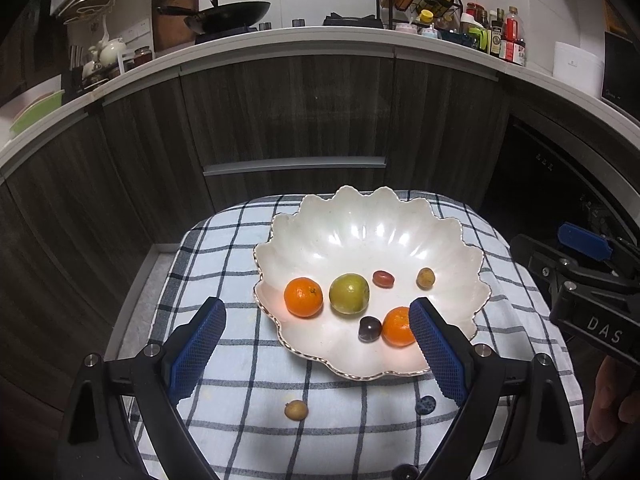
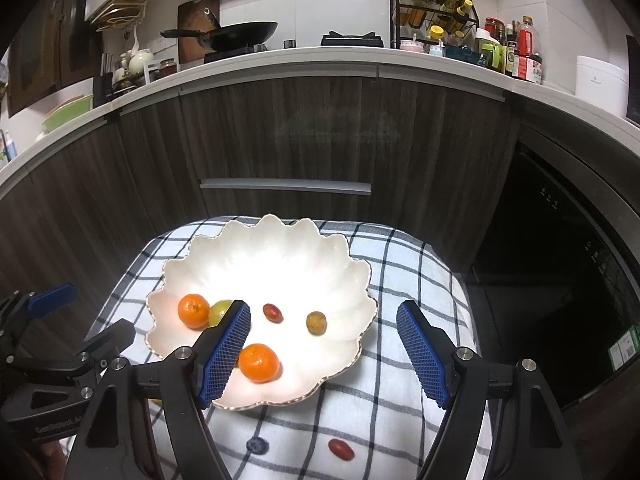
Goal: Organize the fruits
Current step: 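Withdraw both open tools from the bowl toward the remaining fruits, then lower the left tool onto the dark cherry while the right tool approaches the red grape, then close the left tool on the dark cherry while the right tool grasps the red grape, then carry the dark cherry and red grape with both tools over the white bowl, then open both tools to drop the cherry and grape into the bowl, then withdraw both open tools from the bowl toward the longan and blueberry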
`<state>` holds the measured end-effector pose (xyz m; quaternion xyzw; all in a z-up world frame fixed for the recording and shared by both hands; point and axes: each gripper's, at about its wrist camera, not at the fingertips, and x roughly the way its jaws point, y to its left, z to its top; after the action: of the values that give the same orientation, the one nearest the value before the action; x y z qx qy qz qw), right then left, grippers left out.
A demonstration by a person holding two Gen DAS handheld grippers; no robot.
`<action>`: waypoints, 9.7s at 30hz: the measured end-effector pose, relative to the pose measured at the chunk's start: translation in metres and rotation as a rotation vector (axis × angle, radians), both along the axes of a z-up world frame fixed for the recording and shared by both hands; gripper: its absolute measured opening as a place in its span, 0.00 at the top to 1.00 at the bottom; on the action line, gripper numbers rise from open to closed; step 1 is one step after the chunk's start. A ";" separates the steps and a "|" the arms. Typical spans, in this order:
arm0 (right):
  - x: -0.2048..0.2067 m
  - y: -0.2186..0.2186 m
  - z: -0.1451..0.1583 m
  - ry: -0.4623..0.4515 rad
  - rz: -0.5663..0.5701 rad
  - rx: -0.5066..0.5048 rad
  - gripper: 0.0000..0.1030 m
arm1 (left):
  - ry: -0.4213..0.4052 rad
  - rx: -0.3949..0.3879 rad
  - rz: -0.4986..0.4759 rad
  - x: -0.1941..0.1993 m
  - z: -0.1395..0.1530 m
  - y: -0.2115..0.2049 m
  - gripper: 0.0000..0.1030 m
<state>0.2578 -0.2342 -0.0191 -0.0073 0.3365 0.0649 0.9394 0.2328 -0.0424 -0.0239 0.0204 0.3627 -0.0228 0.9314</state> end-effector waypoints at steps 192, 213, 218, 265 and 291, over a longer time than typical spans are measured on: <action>-0.035 0.004 -0.042 0.025 0.203 0.005 0.78 | -0.014 -0.088 0.009 -0.058 -0.054 -0.028 0.76; 0.009 0.018 -0.026 0.027 0.174 0.001 0.78 | 0.040 -0.077 -0.013 0.006 -0.046 -0.013 0.76; 0.023 0.021 -0.028 0.034 0.163 0.000 0.78 | 0.057 -0.070 -0.028 0.023 -0.050 -0.011 0.76; 0.090 0.037 -0.056 0.086 0.114 -0.075 0.62 | 0.160 -0.068 -0.040 0.107 -0.086 0.005 0.34; 0.038 0.018 -0.027 0.048 0.024 -0.038 0.26 | 0.099 -0.072 -0.050 0.051 -0.048 0.009 0.16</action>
<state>0.2954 -0.2160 -0.0466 -0.0277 0.3599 0.0699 0.9300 0.2838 -0.0338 -0.0715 -0.0051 0.4067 -0.0601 0.9116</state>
